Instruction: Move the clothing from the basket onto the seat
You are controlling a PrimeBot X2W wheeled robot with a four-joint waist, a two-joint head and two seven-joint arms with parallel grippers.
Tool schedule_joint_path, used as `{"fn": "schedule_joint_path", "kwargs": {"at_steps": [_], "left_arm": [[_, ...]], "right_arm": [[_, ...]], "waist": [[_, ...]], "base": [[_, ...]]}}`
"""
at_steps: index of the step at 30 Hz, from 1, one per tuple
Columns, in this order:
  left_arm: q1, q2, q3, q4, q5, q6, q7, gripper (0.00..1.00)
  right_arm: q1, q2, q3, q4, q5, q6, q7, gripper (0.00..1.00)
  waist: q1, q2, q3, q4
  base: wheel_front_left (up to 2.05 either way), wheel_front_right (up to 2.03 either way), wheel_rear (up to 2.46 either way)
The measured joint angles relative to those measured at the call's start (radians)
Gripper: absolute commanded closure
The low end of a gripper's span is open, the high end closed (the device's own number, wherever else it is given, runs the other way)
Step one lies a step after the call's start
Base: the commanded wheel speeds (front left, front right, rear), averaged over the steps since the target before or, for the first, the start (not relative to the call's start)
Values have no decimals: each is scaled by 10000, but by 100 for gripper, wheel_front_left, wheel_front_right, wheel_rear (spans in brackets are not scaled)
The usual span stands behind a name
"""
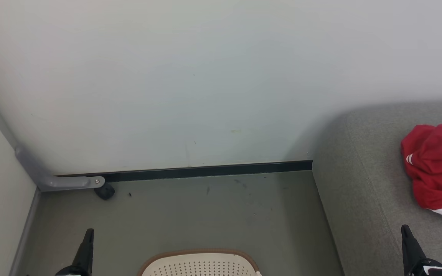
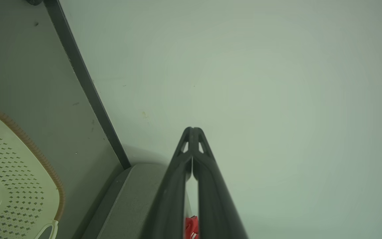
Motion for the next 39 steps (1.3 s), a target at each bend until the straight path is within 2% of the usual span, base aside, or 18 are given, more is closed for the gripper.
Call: {"fn": "schedule_joint_path", "kwargs": {"at_steps": [39], "left_arm": [[0,0,0,10,0,0,0,100]], "right_arm": [[0,0,0,-2,2,0,0,100]], "waist": [[0,0,0,0]], "base": [[0,0,0]]}}
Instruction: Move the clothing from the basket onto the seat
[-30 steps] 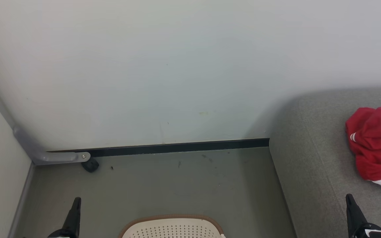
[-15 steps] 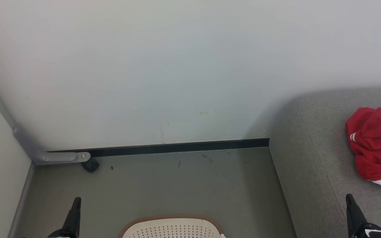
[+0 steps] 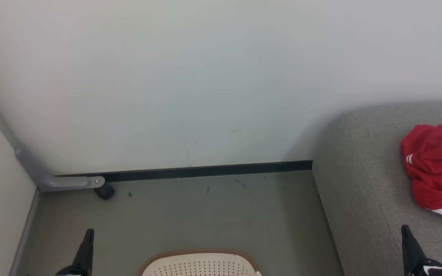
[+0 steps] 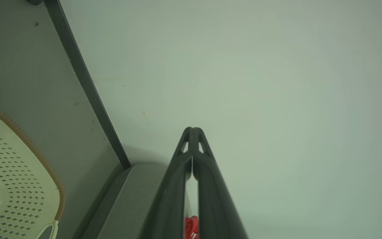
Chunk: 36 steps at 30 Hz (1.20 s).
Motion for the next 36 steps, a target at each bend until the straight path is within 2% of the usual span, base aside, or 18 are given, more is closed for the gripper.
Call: {"fn": "schedule_joint_path", "kwargs": {"at_steps": [36], "left_arm": [[0,0,0,-2,0,0,0,100]], "right_arm": [[0,0,0,-2,0,0,0,100]], "waist": [[0,0,1,0]], "base": [[0,0,0]]}}
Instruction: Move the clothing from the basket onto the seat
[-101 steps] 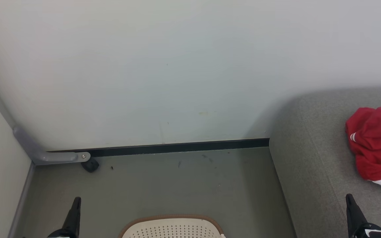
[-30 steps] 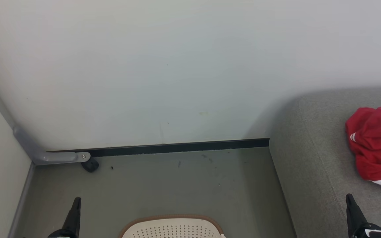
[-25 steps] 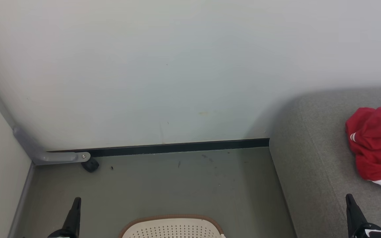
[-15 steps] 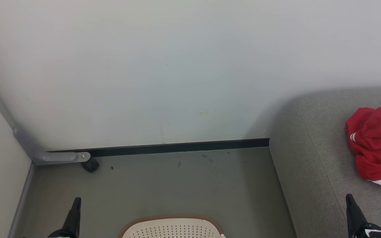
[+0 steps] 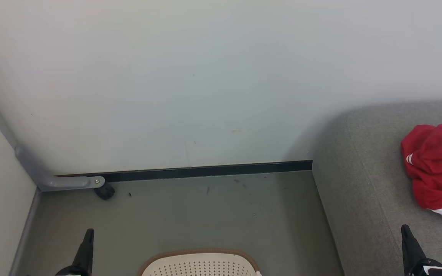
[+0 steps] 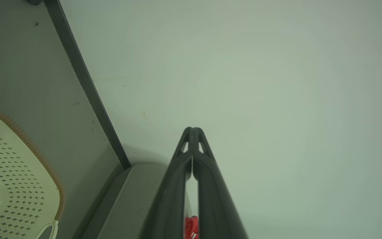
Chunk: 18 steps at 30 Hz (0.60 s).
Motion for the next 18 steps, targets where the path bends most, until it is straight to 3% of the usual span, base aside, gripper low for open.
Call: {"fn": "schedule_joint_path", "kwargs": {"at_steps": [18], "left_arm": [[0,0,0,-2,0,0,0,100]], "right_arm": [[0,0,0,-2,0,0,0,100]], "waist": [[0,0,0,0]], "base": [[0,0,0]]}}
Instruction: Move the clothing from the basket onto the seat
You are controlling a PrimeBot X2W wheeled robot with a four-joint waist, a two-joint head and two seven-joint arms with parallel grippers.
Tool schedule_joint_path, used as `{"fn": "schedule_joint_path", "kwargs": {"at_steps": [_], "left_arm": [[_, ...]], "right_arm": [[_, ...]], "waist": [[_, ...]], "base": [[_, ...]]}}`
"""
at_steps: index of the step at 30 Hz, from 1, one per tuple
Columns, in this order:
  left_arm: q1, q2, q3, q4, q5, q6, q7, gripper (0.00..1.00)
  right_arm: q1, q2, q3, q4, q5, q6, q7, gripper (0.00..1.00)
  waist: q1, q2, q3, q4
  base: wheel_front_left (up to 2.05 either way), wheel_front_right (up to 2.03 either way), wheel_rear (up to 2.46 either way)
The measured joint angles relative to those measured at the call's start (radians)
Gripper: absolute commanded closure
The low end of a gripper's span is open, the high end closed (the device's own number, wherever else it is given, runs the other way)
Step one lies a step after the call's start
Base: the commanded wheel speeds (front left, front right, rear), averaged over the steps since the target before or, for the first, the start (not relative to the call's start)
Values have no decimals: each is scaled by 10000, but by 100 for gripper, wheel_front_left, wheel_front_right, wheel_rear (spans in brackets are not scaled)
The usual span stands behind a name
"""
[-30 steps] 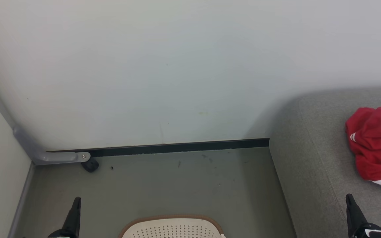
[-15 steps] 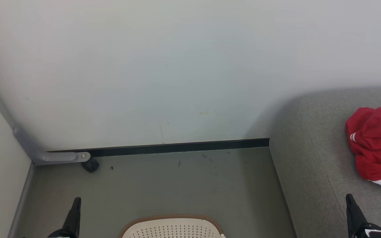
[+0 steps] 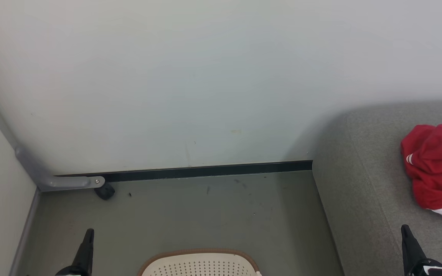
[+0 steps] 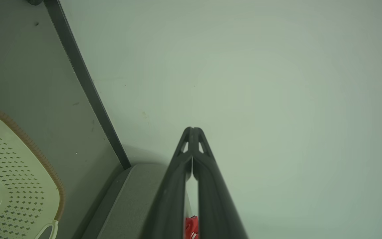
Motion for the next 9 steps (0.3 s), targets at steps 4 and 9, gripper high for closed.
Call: {"fn": "schedule_joint_path", "kwargs": {"at_steps": [4,9], "left_arm": [[0,0,0,0,0,0,0,100],[0,0,0,0,0,0,0,100]], "right_arm": [[0,0,0,-2,0,0,0,100],[0,0,0,-2,0,0,0,100]], "waist": [[0,0,0,0],[0,0,0,0]], "base": [[0,0,0],[0,0,0]]}}
